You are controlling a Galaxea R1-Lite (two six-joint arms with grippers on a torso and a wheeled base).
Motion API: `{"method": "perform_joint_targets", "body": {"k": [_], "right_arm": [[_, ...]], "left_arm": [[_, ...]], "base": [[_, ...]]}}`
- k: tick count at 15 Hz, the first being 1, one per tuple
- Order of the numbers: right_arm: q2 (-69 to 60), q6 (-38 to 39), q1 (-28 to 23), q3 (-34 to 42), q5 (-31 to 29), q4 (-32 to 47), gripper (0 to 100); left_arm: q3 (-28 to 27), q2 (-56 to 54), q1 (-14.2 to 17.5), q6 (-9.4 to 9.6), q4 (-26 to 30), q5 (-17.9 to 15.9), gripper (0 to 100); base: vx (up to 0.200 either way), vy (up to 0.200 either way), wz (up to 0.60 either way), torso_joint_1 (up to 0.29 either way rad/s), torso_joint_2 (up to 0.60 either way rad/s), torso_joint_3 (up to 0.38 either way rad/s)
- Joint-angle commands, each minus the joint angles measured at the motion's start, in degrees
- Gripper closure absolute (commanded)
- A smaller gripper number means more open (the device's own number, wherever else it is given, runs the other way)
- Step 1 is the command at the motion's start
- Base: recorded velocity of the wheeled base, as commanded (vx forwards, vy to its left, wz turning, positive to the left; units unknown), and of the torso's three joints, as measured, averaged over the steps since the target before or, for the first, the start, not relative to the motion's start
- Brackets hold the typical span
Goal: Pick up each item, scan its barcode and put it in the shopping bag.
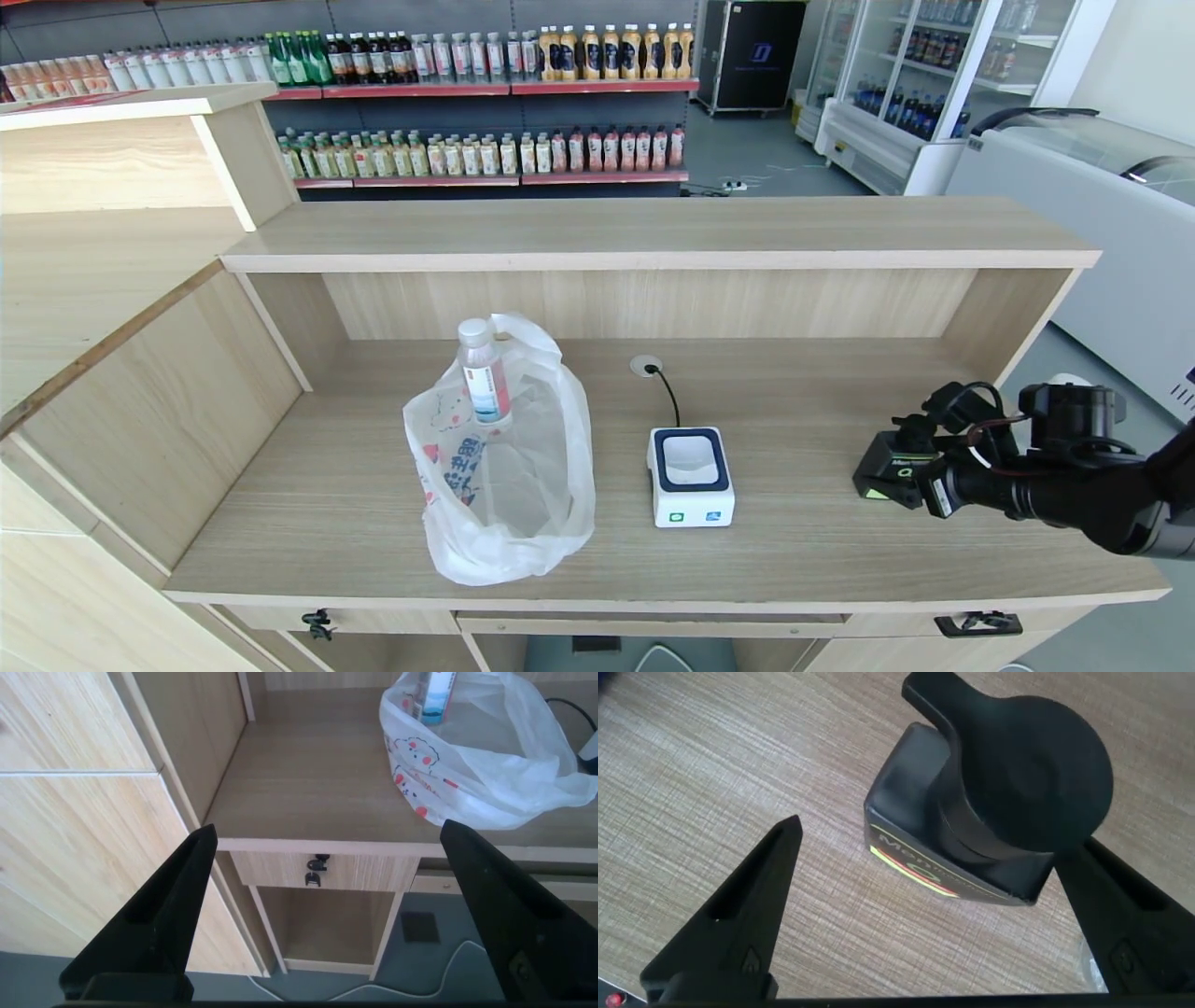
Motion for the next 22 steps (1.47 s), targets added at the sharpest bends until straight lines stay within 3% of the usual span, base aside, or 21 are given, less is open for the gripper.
{"method": "perform_joint_targets", "body": {"k": [1, 9, 10, 18, 22], "right_arm": [[0.61, -0.03, 0.57, -0.14, 0.06, -0.10, 0], [2.98, -0.03, 2.15, -1.81, 0.15, -2.29, 0], [3.16, -0.03, 2.15, -1.81, 0.15, -2.29, 100], [2.98, -1.17, 2.94, -1.37, -0.03, -2.73, 100], [-10.64, -6.27, 6.63, -0.76, -0.47, -2.73, 100]], "left_arm": [[0.00, 0.06, 0.02, 0.04, 0.00, 0.02, 0], [0.00, -0.02, 0.02, -0.05, 0.00, 0.02, 0], [0.00, -0.02, 0.02, 0.04, 0.00, 0.02, 0], [0.00, -0.02, 0.02, -0.05, 0.00, 0.02, 0], [0.00, -0.02, 0.02, -0.05, 0.00, 0.02, 0]], "base": [[0.000, 0.000, 0.00, 0.000, 0.00, 0.000], [0.000, 0.000, 0.00, 0.000, 0.00, 0.000], [0.000, 0.000, 0.00, 0.000, 0.00, 0.000], [0.000, 0.000, 0.00, 0.000, 0.00, 0.000], [0.000, 0.000, 0.00, 0.000, 0.00, 0.000]]}}
